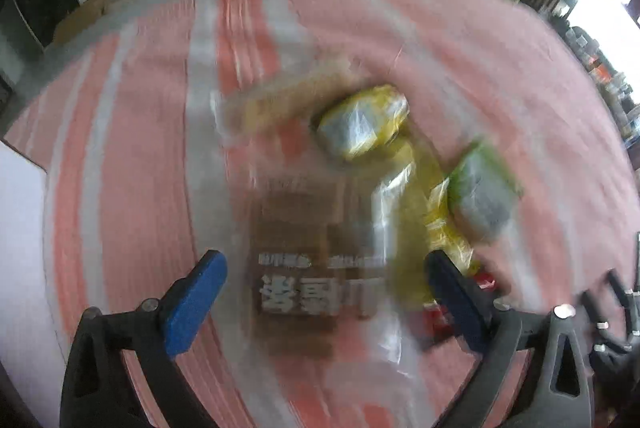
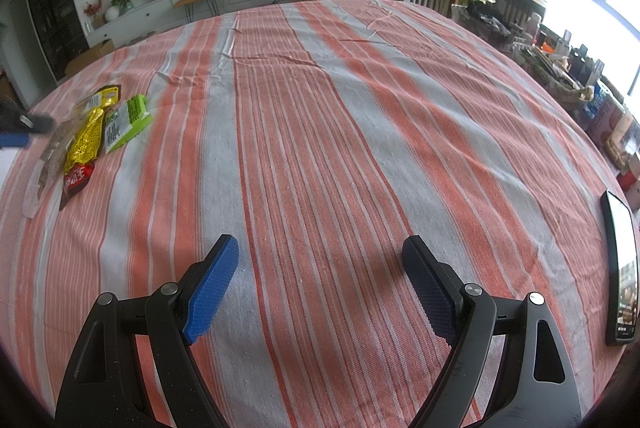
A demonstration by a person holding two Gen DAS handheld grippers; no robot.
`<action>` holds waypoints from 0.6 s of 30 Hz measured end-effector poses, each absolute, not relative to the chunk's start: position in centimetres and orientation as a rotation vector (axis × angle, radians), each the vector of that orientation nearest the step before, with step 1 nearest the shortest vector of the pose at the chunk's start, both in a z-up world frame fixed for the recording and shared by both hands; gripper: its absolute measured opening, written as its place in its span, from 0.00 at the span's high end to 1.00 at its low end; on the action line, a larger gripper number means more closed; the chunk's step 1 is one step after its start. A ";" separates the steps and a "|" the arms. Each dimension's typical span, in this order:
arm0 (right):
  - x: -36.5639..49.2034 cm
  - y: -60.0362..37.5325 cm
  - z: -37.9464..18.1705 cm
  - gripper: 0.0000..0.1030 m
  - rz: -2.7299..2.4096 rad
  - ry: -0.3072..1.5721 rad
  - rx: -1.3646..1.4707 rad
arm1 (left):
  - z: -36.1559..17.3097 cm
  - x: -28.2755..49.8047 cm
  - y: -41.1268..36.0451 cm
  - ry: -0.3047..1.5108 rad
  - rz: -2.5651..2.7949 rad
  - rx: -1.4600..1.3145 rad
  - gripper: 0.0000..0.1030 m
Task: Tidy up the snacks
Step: 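Grasp the clear bag of brown cake blocks with the left tool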
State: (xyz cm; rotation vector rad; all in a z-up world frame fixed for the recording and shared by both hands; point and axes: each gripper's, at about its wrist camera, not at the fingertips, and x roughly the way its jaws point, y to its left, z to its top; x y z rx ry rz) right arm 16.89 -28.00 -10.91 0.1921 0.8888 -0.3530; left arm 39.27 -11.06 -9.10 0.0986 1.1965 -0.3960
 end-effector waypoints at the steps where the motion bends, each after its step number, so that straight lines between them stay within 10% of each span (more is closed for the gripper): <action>1: 16.9 -28.0 -10.9 0.16 -0.353 0.889 0.192 | -9.5 39.5 -10.1 1.204 -0.377 0.041 0.03; 4: 16.9 -28.0 -11.0 0.16 -0.353 0.889 0.192 | -9.1 38.7 -7.8 1.149 -0.354 -0.022 0.45; 6: 16.9 -28.0 -10.9 0.16 -0.353 0.888 0.192 | -9.1 37.4 -6.1 1.147 -0.370 -0.046 0.53; 13: 16.9 -28.0 -11.0 0.16 -0.353 0.889 0.192 | -9.2 28.4 1.0 1.141 -0.349 -0.099 0.50; 18: 16.9 -28.0 -11.0 0.16 -0.354 0.889 0.191 | -9.0 25.5 1.7 1.095 -0.337 0.002 0.14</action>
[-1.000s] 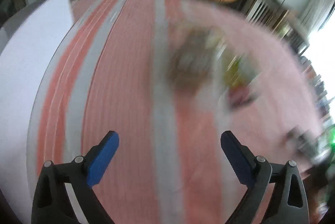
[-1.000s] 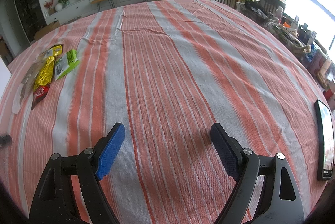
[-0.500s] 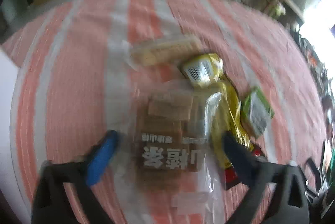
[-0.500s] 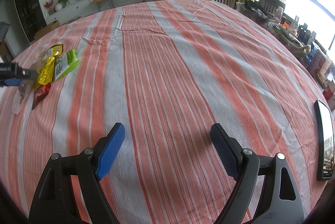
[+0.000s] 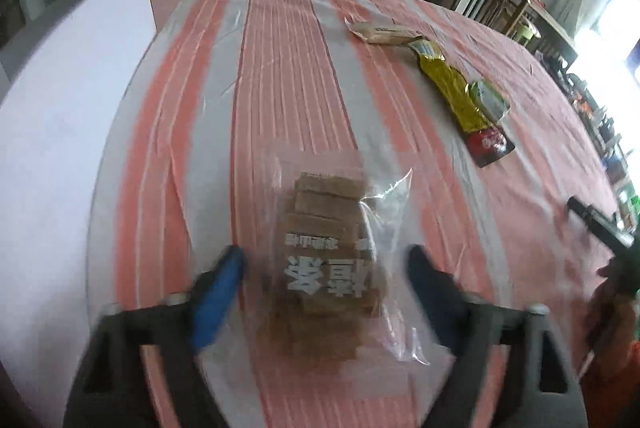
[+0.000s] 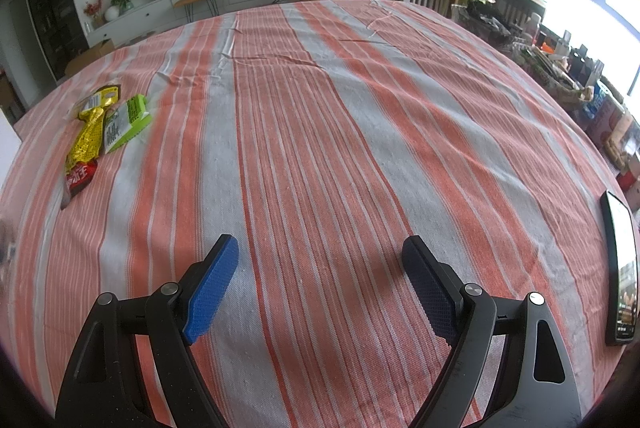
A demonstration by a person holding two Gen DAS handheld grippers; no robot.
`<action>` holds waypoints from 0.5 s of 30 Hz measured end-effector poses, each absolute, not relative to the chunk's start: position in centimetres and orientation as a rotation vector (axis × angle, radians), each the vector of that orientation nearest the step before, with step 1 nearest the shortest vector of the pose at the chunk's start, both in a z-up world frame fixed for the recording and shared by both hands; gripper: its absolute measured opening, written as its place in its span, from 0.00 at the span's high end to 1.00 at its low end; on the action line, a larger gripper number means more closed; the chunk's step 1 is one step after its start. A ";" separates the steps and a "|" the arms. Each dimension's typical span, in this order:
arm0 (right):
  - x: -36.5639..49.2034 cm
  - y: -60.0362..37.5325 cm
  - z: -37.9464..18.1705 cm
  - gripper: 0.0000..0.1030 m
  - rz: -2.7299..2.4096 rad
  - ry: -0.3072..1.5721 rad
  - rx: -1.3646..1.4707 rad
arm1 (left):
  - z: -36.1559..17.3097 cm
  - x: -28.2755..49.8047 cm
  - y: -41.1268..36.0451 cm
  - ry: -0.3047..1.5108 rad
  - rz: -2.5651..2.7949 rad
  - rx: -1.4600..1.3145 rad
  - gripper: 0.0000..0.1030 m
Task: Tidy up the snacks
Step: 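Grasp the clear bag of brown cake blocks with the left tool, then grasp the small green-and-white packet with the right tool while the left tool lifts the cake bag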
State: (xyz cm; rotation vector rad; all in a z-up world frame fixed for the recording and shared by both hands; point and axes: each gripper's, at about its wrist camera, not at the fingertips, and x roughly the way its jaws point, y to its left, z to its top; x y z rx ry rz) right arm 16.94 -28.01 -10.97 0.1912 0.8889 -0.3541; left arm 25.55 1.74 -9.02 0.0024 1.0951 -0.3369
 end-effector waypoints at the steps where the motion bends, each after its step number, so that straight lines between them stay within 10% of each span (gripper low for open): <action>1: 16.9 -27.9 -10.9 0.16 -0.353 0.889 0.192 | -9.2 25.6 1.5 1.084 -0.337 0.013 0.13; 15: 16.9 -28.0 -10.9 0.16 -0.353 0.889 0.192 | -10.5 26.0 -1.1 0.960 -0.296 0.145 0.00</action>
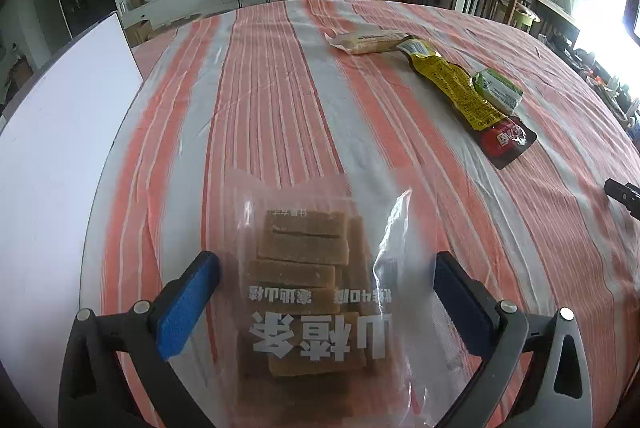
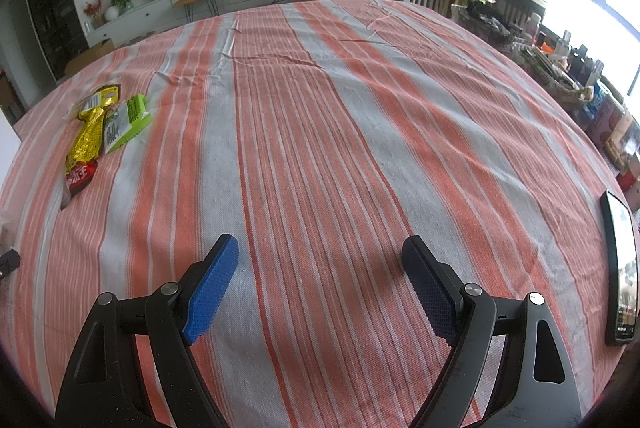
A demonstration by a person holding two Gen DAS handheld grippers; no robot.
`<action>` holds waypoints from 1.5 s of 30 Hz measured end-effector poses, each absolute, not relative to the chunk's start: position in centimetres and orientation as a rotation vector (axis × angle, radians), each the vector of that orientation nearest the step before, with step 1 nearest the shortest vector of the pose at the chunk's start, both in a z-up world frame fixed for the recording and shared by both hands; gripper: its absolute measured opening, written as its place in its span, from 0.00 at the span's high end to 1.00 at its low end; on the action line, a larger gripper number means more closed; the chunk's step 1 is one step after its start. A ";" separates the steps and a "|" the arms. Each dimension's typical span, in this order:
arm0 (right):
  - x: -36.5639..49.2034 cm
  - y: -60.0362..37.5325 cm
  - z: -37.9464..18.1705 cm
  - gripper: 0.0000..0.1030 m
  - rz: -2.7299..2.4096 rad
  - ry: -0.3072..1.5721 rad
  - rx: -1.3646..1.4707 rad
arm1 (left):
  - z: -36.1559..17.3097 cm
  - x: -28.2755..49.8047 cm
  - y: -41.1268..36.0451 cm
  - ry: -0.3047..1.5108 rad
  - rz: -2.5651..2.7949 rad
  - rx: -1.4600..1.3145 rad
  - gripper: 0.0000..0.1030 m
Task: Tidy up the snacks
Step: 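Grasp the small green-and-white packet with the right tool while the left tool lifts the cake bag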
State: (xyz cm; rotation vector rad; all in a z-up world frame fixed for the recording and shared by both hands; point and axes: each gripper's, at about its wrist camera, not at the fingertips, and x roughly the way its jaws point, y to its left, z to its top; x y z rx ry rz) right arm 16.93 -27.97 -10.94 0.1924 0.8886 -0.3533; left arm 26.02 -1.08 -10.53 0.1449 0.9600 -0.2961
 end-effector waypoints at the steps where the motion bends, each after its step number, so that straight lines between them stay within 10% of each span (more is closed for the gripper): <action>1: 16.9 -28.0 -10.9 0.16 -0.353 0.889 0.193 | -10.6 26.0 -1.1 0.960 -0.297 0.144 0.00; 24: 34.6 -19.7 -10.2 0.19 0.153 1.083 0.011 | -10.6 26.0 -1.1 0.958 -0.297 0.140 0.00; 27: 35.0 -18.9 -10.1 0.49 0.110 1.072 -0.048 | -10.6 26.0 -1.1 0.960 -0.300 0.146 0.00; 31: 32.7 -20.8 -8.6 0.49 0.086 1.069 0.084 | -10.5 26.1 -1.1 1.001 -0.360 0.192 0.00; 33: 30.3 -21.8 -7.3 0.49 0.116 1.037 0.155 | -10.0 25.7 -0.6 1.012 -0.378 0.192 0.14; 35: 26.8 -23.9 -6.4 0.49 0.203 1.000 0.307 | -9.2 25.2 0.1 0.996 -0.375 0.159 0.51; 45: 19.5 -25.8 -6.4 0.49 0.376 0.963 0.671 | -2.4 20.0 9.3 0.874 -0.443 -0.378 0.52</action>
